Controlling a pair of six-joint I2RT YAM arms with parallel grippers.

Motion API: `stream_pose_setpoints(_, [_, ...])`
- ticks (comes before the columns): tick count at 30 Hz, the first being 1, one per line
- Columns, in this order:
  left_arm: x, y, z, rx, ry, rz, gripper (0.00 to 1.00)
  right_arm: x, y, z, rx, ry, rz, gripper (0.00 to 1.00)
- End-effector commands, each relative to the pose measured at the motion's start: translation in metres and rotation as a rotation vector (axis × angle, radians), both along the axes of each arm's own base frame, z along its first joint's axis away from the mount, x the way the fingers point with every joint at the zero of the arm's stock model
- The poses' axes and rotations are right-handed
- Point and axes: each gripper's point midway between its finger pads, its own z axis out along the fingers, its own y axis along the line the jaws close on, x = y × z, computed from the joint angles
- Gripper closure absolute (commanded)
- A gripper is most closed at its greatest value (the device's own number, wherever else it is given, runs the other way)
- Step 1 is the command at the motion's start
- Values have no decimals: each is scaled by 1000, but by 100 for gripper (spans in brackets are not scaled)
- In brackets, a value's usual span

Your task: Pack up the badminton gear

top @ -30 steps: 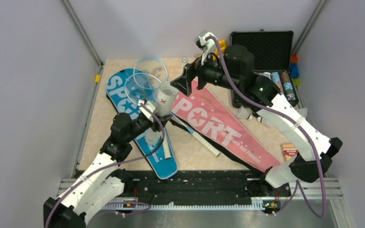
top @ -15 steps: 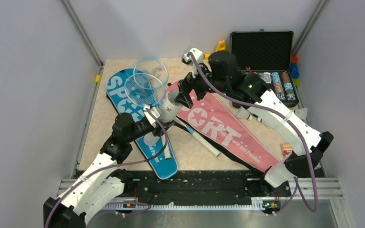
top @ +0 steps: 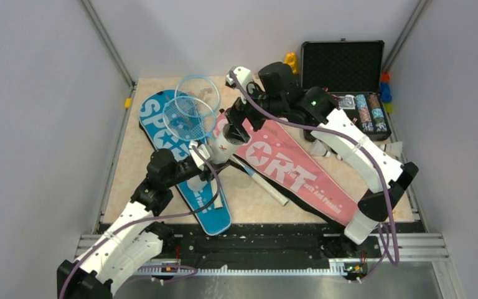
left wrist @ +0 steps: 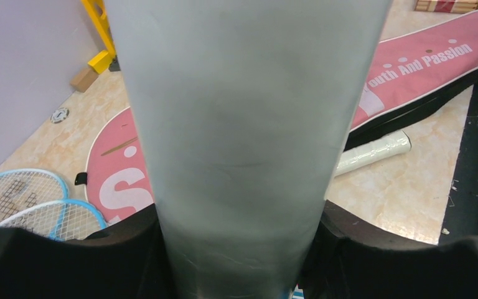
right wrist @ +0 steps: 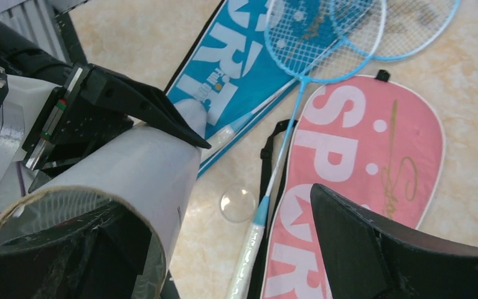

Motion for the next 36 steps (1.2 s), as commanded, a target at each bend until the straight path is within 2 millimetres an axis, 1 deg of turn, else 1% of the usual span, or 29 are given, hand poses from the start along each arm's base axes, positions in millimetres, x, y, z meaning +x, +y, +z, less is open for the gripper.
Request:
stream_pose_setpoints(1, [6, 3, 20, -71, -33, 47, 71, 2, -32, 77, 123, -181, -131, 5])
stream_pose_setpoints(2, [7, 3, 19, -73, -28, 55, 72, 2, -40, 86, 140, -206, -159, 3])
stream_pose_setpoints(4, [9, 5, 19, -78, -26, 70, 72, 8, -60, 93, 167, -232, -251, 2])
stream_pose_setpoints(8, [12, 8, 19, -89, -29, 103, 72, 25, -105, 87, 231, -208, -446, 1])
stream_pose_setpoints(9, [14, 10, 18, -89, -28, 115, 72, 33, -120, 83, 237, -204, -528, 1])
stream_pose_setpoints(10, [15, 11, 19, -90, -29, 129, 72, 41, -136, 73, 234, -192, -618, 1])
stream_pose_setpoints(12, [16, 14, 20, -94, -33, 148, 72, 57, -171, 42, 185, -169, -835, 1])
stream_pose_setpoints(13, [16, 15, 21, -96, -35, 151, 72, 63, -187, 23, 147, -150, -945, 1])
stream_pose_setpoints(15, [14, 15, 22, -101, -39, 146, 72, 70, -215, -20, 62, -86, -1115, 1])
stream_pose_setpoints(17, [11, 14, 23, -105, -46, 136, 72, 72, -231, -61, -2, 2, -1226, 1])
stream_pose_setpoints(20, [8, 15, 25, -112, -59, 133, 72, 82, -248, -111, -75, 73, -1348, 3])
stream_pose_setpoints(25, [6, 18, 26, -115, -70, 140, 72, 106, -267, -165, -201, 99, -1488, 8])
stream_pose_setpoints(30, [6, 19, 26, -112, -68, 150, 72, 126, -286, -212, -329, 112, -1584, 12])
stream_pose_setpoints(32, [6, 20, 26, -112, -70, 150, 72, 130, -291, -228, -364, 128, -1603, 16])
stream_pose_setpoints(34, [7, 20, 25, -110, -67, 154, 72, 132, -296, -241, -388, 142, -1626, 22])
stream_pose_setpoints(36, [8, 20, 25, -109, -68, 158, 72, 131, -299, -254, -421, 163, -1634, 31])
